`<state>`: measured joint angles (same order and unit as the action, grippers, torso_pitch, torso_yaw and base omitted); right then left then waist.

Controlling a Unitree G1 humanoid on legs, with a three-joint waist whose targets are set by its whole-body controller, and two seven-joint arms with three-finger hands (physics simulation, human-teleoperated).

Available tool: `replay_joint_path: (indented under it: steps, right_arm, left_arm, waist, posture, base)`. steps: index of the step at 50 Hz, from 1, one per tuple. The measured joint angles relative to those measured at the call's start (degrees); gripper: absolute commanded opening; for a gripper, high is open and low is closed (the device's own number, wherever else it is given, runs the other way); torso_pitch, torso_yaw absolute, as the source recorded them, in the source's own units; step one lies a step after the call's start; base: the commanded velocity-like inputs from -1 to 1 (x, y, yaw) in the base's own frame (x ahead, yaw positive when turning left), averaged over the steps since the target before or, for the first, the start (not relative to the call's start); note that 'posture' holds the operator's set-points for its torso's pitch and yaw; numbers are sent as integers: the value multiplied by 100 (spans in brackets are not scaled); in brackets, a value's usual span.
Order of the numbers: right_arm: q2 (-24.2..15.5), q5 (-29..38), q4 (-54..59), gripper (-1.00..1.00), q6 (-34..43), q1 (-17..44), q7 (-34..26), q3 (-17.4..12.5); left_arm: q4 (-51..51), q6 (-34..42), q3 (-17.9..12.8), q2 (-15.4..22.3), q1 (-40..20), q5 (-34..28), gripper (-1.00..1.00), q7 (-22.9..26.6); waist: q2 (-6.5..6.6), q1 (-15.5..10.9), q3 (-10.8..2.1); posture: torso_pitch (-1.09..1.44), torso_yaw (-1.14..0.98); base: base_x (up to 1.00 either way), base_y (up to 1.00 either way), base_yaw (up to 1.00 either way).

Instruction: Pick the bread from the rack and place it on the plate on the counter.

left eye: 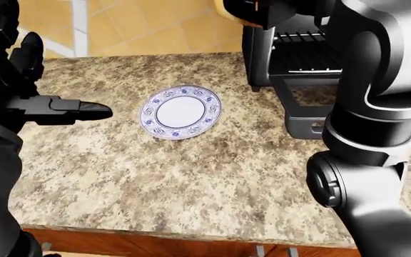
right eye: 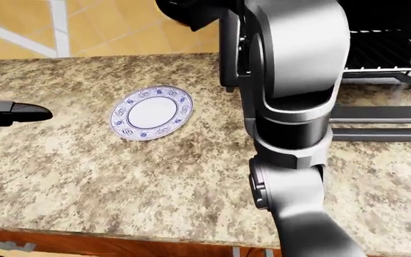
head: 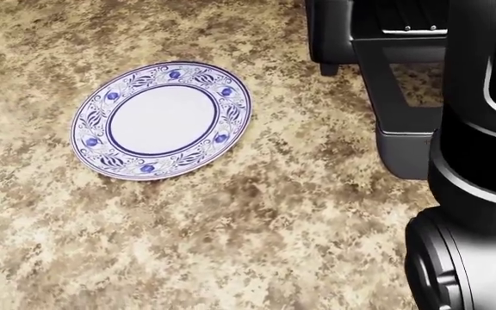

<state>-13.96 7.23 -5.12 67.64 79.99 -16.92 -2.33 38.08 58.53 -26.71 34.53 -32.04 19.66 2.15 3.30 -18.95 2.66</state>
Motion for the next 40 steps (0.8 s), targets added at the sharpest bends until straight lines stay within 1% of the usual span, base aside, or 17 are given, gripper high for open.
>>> replay_joint_path:
  steps: [8, 13, 25, 29, 34, 40]
  right_arm:
    - [-16, 25, 37, -100, 19, 66, -46, 1]
    - [-25, 57, 94, -100, -64, 7, -66, 2]
    - [-2, 327, 412, -100, -287, -168, -247, 123]
    - [-77, 478, 606, -100, -314, -69, -447, 222]
    - [-163, 850, 1014, -100, -431, 94, -794, 333]
    - [-115, 1407, 1391, -100, -688, 130, -1363, 444]
  left_arm:
    - [0, 1, 23, 31, -42, 11, 100, -6]
    - [-56, -32, 99, 24, -80, -12, 100, -5]
    - [-23, -89, 91, -21, -1, -83, 100, 55]
    - [-24, -117, 102, -45, 21, -112, 100, 78]
    - [-14, -147, 88, -28, 35, -151, 100, 115]
    - [-79, -185, 160, -32, -45, -209, 100, 155]
  waist:
    - [36, -313, -36]
    - [46, -486, -65]
    - [59, -859, -100]
    - [50, -979, -114]
    - [36, -1097, -138]
    - [26, -1183, -165]
  posture:
    - [0, 39]
    - [0, 41]
    - [0, 47]
    - [0, 49]
    - [0, 49]
    - [0, 49]
  base:
    - [0, 0, 0]
    - [0, 0, 0]
    - [0, 0, 0]
    - [0, 0, 0]
    - [0, 0, 0]
    - [0, 0, 0]
